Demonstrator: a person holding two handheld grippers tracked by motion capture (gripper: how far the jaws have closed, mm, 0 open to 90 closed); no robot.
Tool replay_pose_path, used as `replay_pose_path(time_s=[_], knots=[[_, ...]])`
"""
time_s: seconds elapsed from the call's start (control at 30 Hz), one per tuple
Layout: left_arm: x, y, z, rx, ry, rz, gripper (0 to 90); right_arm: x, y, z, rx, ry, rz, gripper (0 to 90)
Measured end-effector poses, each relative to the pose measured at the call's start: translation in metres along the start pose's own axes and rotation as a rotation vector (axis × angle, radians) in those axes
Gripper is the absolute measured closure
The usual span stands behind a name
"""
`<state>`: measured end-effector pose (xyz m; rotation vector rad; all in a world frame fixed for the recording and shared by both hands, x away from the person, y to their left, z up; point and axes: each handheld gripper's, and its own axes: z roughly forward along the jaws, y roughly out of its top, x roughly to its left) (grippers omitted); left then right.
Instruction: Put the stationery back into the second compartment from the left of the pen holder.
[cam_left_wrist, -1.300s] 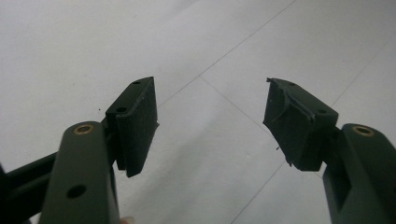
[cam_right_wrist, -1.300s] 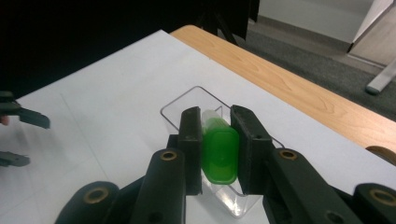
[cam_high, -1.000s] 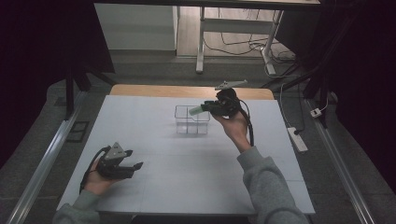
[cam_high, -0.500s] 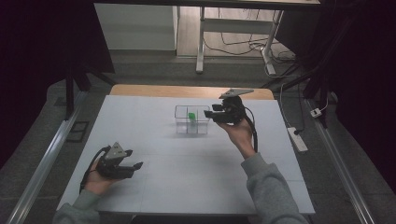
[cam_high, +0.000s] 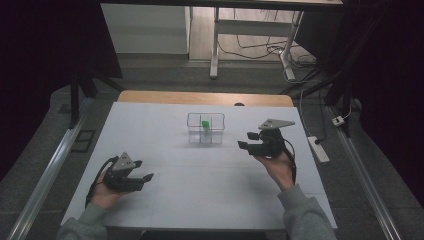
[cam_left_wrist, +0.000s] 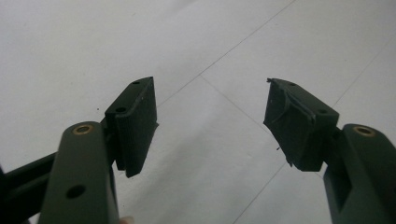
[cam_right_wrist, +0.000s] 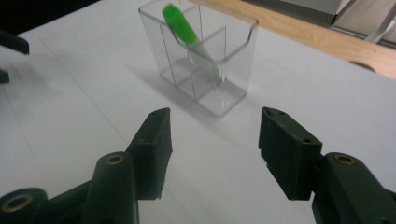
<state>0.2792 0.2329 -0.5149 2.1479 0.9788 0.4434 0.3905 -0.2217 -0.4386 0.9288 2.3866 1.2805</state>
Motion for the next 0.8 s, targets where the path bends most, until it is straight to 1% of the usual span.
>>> replay_pose_path(time_s=[0.17,0.27,0.43,0.57,0.6,0.8], knots=[[0.000,0.001,0.000,-0.005,-0.002,-0.003,33.7,0.000,-0.025,-0.018,0.017,-0.013,-0.004,41.5],[0.000,0.002,0.000,-0.006,-0.004,-0.004,33.7,-0.002,-0.038,-0.027,0.024,-0.021,0.005,40.5],[0.000,0.002,0.000,-0.007,-0.007,-0.005,33.7,-0.003,-0.057,-0.036,0.023,-0.026,0.020,40.0],[-0.001,0.003,-0.001,-0.010,-0.005,-0.005,33.6,-0.006,-0.067,-0.038,0.031,-0.028,0.022,39.8],[-0.001,0.004,-0.001,-0.013,-0.006,-0.008,33.6,-0.006,-0.069,-0.038,0.026,-0.025,0.026,39.9],[0.000,0.004,-0.001,-0.015,-0.009,-0.012,33.6,-0.006,-0.070,-0.038,0.029,-0.021,0.008,39.7]])
